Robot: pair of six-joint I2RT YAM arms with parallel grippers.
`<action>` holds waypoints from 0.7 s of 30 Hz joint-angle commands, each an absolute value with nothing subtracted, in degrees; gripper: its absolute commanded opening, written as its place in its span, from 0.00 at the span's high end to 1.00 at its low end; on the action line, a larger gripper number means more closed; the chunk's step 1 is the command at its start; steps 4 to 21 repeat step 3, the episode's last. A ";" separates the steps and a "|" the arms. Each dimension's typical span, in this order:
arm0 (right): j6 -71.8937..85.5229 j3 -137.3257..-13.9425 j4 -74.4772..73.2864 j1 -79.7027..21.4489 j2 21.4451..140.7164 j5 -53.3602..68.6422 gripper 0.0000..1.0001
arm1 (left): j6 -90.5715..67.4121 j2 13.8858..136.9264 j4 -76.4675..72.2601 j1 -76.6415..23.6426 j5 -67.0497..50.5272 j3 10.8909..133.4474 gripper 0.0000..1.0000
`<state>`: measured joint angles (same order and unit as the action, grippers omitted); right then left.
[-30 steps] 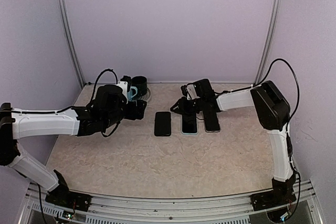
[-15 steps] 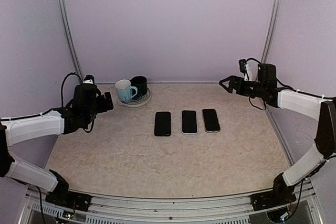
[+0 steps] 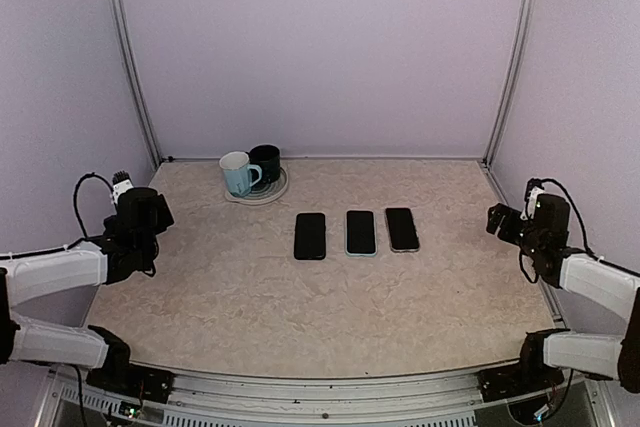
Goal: Put the phone into the phone case
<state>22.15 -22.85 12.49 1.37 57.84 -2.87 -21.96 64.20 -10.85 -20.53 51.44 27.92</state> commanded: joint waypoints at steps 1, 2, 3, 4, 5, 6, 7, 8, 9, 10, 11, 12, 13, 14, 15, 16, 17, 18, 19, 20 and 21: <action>22.71 -20.02 17.26 1.76 55.25 -11.59 0.01 | -19.47 63.92 -16.77 -20.08 54.77 25.34 0.01; 22.20 -19.88 17.34 1.76 55.08 -11.79 0.01 | -19.19 64.11 -17.17 -20.06 54.75 25.14 0.01; 21.57 -19.93 17.19 1.76 54.96 -11.94 0.01 | -19.04 64.21 -17.36 -20.05 54.77 25.05 0.01; 21.57 -19.93 17.19 1.76 54.96 -11.94 0.01 | -19.04 64.21 -17.36 -20.05 54.77 25.05 0.01; 21.57 -19.93 17.19 1.76 54.96 -11.94 0.01 | -19.04 64.21 -17.36 -20.05 54.77 25.05 0.01; 21.57 -19.93 17.19 1.76 54.96 -11.94 0.01 | -19.04 64.21 -17.36 -20.05 54.77 25.05 0.01; 21.57 -19.93 17.19 1.76 54.96 -11.94 0.01 | -19.04 64.21 -17.36 -20.05 54.77 25.05 0.01; 21.57 -19.93 17.19 1.76 54.96 -11.94 0.01 | -19.04 64.21 -17.36 -20.05 54.77 25.05 0.01; 21.57 -19.93 17.19 1.76 54.96 -11.94 0.01 | -19.04 64.21 -17.36 -20.05 54.77 25.05 0.01; 21.57 -19.93 17.19 1.76 54.96 -11.94 0.01 | -19.04 64.21 -17.36 -20.05 54.77 25.05 0.01; 21.57 -19.93 17.19 1.76 54.96 -11.94 0.01 | -19.04 64.21 -17.36 -20.05 54.77 25.05 0.01; 21.57 -19.93 17.19 1.76 54.96 -11.94 0.01 | -19.04 64.21 -17.36 -20.05 54.77 25.05 0.01; 21.57 -19.93 17.19 1.76 54.96 -11.94 0.01 | -19.04 64.21 -17.36 -20.05 54.77 25.05 0.01; 21.57 -19.93 17.19 1.76 54.96 -11.94 0.01 | -19.04 64.21 -17.36 -20.05 54.77 25.05 0.01; 21.57 -19.93 17.19 1.76 54.96 -11.94 0.01 | -19.04 64.21 -17.36 -20.05 54.77 25.05 0.01; 21.57 -19.93 17.19 1.76 54.96 -11.94 0.01 | -19.04 64.21 -17.36 -20.05 54.77 25.05 0.01; 21.57 -19.93 17.19 1.76 54.96 -11.94 0.01 | -19.04 64.21 -17.36 -20.05 54.77 25.05 0.01; 21.57 -19.93 17.19 1.76 54.96 -11.94 0.01 | -19.04 64.21 -17.36 -20.05 54.77 25.05 0.01; 21.57 -19.93 17.19 1.76 54.96 -11.94 0.01 | -19.04 64.21 -17.36 -20.05 54.77 25.05 0.01; 21.57 -19.93 17.19 1.76 54.96 -11.94 0.01 | -19.04 64.21 -17.36 -20.05 54.77 25.05 0.01; 21.57 -19.93 17.19 1.76 54.96 -11.94 0.01 | -19.04 64.21 -17.36 -20.05 54.77 25.05 0.01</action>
